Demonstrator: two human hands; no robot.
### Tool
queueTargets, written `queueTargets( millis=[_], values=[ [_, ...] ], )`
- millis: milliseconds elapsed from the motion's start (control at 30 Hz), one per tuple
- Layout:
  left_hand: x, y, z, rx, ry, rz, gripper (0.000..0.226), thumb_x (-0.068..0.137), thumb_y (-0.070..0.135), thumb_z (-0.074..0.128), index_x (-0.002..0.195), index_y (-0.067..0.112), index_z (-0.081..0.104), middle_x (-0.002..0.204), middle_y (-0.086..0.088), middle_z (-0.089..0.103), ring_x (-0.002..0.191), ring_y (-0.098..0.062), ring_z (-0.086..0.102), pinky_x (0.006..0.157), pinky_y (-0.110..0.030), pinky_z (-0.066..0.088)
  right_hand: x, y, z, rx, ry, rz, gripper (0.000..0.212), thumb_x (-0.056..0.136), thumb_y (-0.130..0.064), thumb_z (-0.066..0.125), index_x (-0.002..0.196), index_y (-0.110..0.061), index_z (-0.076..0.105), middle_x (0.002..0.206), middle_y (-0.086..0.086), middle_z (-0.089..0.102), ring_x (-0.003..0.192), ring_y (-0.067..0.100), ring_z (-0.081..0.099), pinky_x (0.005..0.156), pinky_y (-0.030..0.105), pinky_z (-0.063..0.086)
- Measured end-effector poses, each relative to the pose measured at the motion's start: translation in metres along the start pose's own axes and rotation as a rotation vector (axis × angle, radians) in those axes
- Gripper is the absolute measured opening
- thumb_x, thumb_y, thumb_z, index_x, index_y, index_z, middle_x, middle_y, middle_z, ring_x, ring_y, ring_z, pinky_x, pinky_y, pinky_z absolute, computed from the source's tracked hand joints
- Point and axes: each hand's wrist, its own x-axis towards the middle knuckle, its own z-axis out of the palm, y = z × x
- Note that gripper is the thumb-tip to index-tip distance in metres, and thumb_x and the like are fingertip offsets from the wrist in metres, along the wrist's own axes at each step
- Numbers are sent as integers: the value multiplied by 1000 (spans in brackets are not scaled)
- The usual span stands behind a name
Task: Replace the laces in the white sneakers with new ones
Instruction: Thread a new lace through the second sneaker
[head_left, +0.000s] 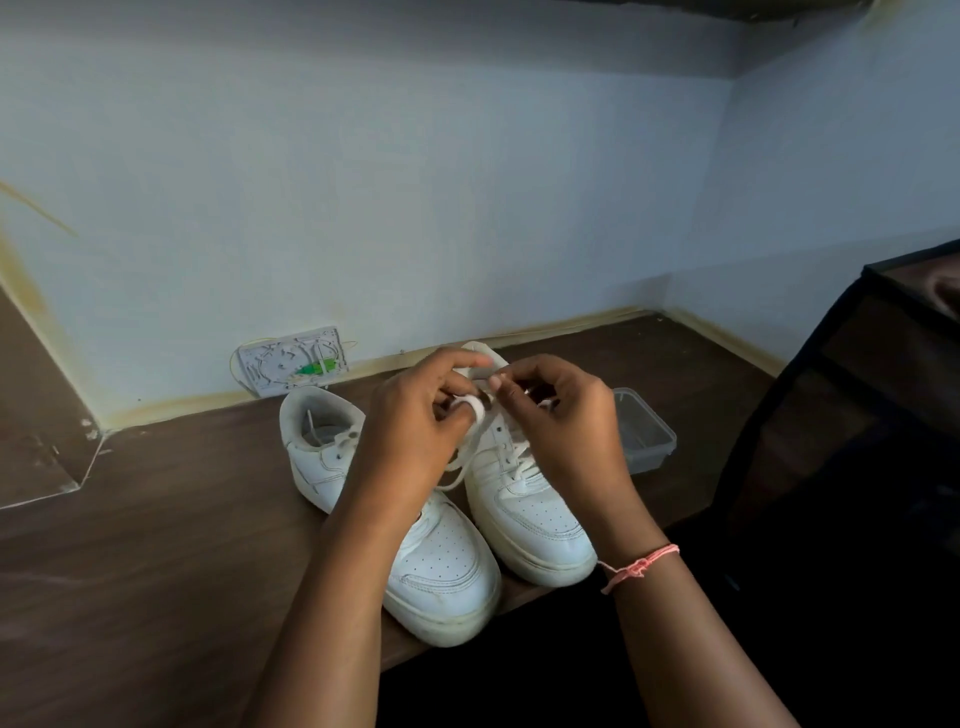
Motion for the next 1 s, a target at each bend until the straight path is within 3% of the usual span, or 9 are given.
queueTargets(
  millis=[100, 167, 267, 367, 467, 600, 667, 833, 1000],
  values=[
    [0, -10, -14, 258, -69, -88, 38, 90, 2, 57, 104, 35, 71, 108, 13, 68, 93, -5, 57, 77, -19, 43, 6, 4, -19, 58, 14, 157, 5, 84, -23, 76, 83, -18, 75, 76, 1, 72, 75, 22, 68, 70, 41, 58],
    [-2, -12, -22, 556, -191, -184, 47, 90, 5, 52, 121, 39, 62, 133, 15, 53, 119, -14, 38, 98, -32, 33, 9, 4, -28, 128, -34, 207, 5, 83, -19, 76, 85, -15, 76, 81, 4, 74, 83, 27, 70, 80, 45, 58],
    [-4, 3, -17, 430, -268, -196, 51, 89, 23, 56, 137, 40, 49, 143, 18, 45, 135, -10, 33, 113, -41, 27, 8, -2, -29, 272, -76, 209, 10, 81, -9, 75, 90, -4, 76, 90, 11, 74, 84, 24, 69, 81, 38, 58],
    [-3, 20, 0, -5, -131, -138, 23, 94, 31, 60, 116, 32, 67, 107, 16, 71, 95, 8, 61, 83, -27, 49, 5, -10, -22, 405, -129, 190, 17, 83, -4, 71, 99, 4, 73, 98, 17, 72, 76, 9, 65, 62, 18, 50],
    [-2, 24, 12, -179, -28, -130, 12, 95, 22, 62, 95, 20, 74, 78, 7, 74, 56, 8, 57, 60, -13, 40, 6, -10, -20, 515, -130, 229, 22, 83, -11, 71, 102, 0, 74, 95, 12, 73, 73, 8, 61, 62, 21, 43],
    [-1, 10, 23, -179, 122, -123, 4, 87, 17, 73, 84, 18, 75, 71, 8, 73, 64, 2, 65, 63, -13, 48, 9, 4, -25, 432, -79, 234, 19, 87, -15, 70, 104, -9, 75, 89, 3, 74, 75, 10, 63, 66, 23, 50],
    [-2, -4, 33, -42, 165, -123, 6, 83, 16, 77, 80, 21, 75, 72, 13, 72, 70, 2, 67, 65, -13, 50, 9, 20, -26, 153, -7, 252, 15, 87, -19, 72, 101, -15, 74, 87, -2, 74, 79, 10, 69, 71, 26, 58],
    [-9, -32, 57, 165, 95, -90, 8, 84, 14, 75, 87, 21, 78, 82, 11, 73, 78, -2, 66, 70, -22, 54, -1, 52, -16, -315, -31, 228, 23, 81, -22, 78, 102, -19, 69, 95, -7, 62, 80, 2, 59, 61, 6, 45],
    [-7, -36, 66, 178, 128, -58, 10, 79, 9, 78, 81, 18, 77, 75, 9, 67, 68, 0, 60, 62, -7, 42, -4, 59, -4, -473, 20, 72, 23, 80, -18, 78, 100, -15, 67, 97, -3, 61, 82, 7, 58, 71, 23, 51]
  ],
)
